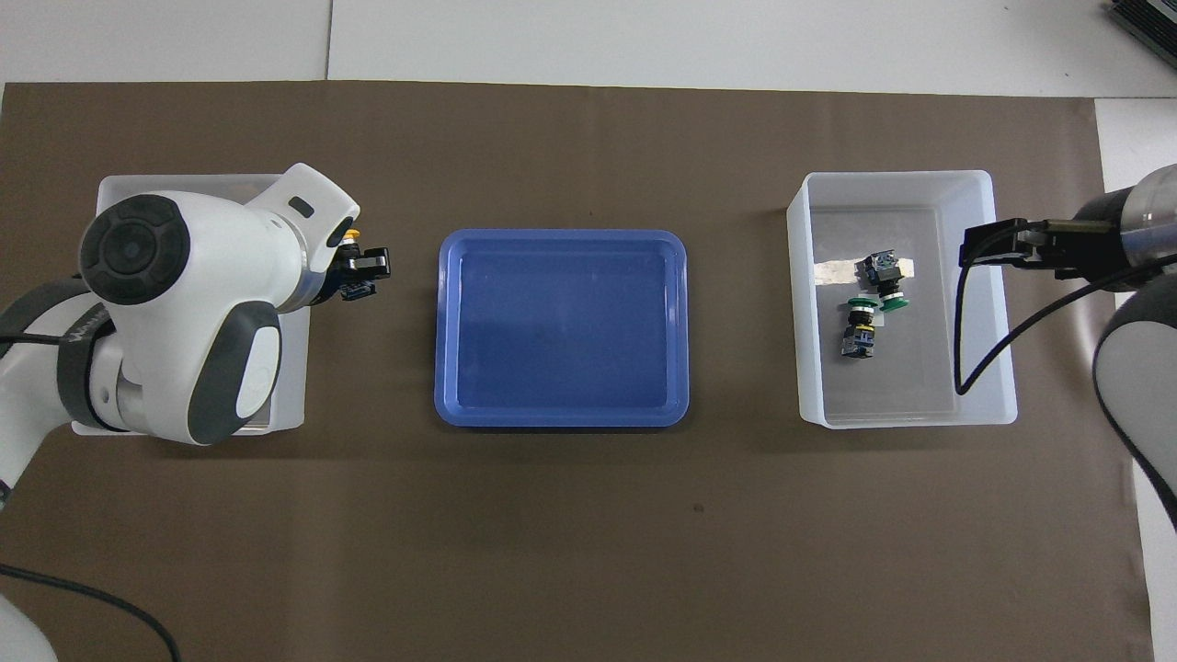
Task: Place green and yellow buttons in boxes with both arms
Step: 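Lower the yellow button into its box and open the left gripper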
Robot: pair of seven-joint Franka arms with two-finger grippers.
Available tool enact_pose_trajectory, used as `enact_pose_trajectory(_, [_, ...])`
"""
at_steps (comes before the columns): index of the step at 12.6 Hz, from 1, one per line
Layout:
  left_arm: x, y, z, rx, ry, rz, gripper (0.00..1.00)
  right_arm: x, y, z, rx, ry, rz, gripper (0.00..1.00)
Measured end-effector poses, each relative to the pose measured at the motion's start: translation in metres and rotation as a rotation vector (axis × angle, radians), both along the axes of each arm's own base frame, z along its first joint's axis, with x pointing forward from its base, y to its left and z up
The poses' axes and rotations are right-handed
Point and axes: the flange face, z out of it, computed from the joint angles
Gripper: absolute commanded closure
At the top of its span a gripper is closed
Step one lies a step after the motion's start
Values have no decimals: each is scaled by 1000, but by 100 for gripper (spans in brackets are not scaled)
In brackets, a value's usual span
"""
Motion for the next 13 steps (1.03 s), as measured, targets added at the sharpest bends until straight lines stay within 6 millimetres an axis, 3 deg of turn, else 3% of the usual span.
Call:
enact_pose_trajectory(2, [15, 58, 0, 35, -27, -68, 100, -12, -6, 27, -11, 55, -8, 0])
enact_pose_trajectory(6, [30, 139, -5, 88, -71, -140, 100, -33, -24, 42, -20, 120, -27, 0])
enact_pose_trajectory(9, [41, 175, -33, 108, -56, -155, 100, -44, -47, 51, -15, 123, -58, 0])
enact_pose_trajectory(13, [56, 196, -75, 126, -18, -213, 100, -44, -46, 50, -15, 120, -58, 0])
